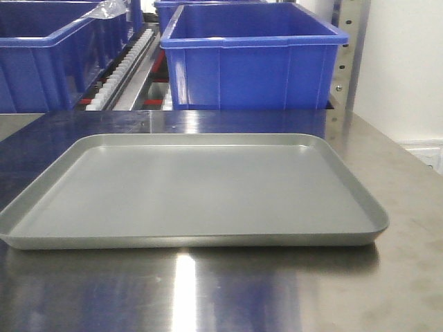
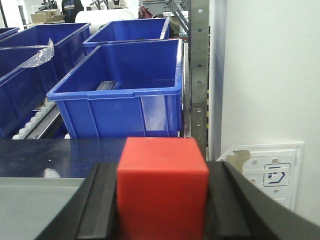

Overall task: Sort and place red and blue blocks on shelf
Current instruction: 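Back the base away from the table holding both cubes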

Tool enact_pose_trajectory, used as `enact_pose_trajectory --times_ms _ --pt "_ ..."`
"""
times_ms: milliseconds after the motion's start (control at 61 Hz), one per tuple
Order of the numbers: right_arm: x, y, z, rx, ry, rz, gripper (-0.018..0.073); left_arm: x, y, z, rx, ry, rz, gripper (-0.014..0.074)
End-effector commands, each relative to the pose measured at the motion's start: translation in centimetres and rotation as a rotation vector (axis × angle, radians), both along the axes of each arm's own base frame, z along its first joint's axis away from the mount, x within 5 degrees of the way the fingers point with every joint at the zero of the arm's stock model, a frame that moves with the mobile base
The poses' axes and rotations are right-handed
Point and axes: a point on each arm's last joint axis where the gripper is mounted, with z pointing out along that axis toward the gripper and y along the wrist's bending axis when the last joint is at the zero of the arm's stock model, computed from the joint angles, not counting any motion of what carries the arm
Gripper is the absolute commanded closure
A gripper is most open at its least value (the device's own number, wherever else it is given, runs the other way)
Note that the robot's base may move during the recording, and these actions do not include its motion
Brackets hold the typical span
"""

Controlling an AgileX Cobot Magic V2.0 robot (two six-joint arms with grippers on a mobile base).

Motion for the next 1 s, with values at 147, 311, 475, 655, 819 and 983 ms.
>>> enact_pose_trajectory --times_ms 147,311,475,655,819,983 --pt "-0.15 -0.16 1.64 -0.003 -0.107 -0.019 0.0522 -0.3 0.0 1.73 -0.014 -0.114 -0.004 0.0475" --pt "-0.15 -0.16 1.64 -0.003 -0.107 -0.019 0.0522 -0.3 0.0 1.73 -0.014 -0.114 -0.004 0.0475" --pt "-0.15 -0.16 1.64 -0.003 -0.107 -0.019 0.0522 -0.3 0.0 1.73 -0.014 -0.114 -0.004 0.0475" --pt "-0.15 -0.16 1.64 -0.003 -0.107 -0.019 0.0522 -0.3 0.0 1.73 -0.014 -0.114 -0.004 0.0475" --pt "-0.15 -0.16 1.64 -0.003 -0.107 -0.019 0.0522 -0.3 0.0 1.73 -0.014 -0.114 -0.004 0.0475" --pt "-0.15 -0.16 1.64 -0.003 -0.107 -0.019 0.0522 -0.3 0.0 1.73 -0.014 -0.114 -0.004 0.0475"
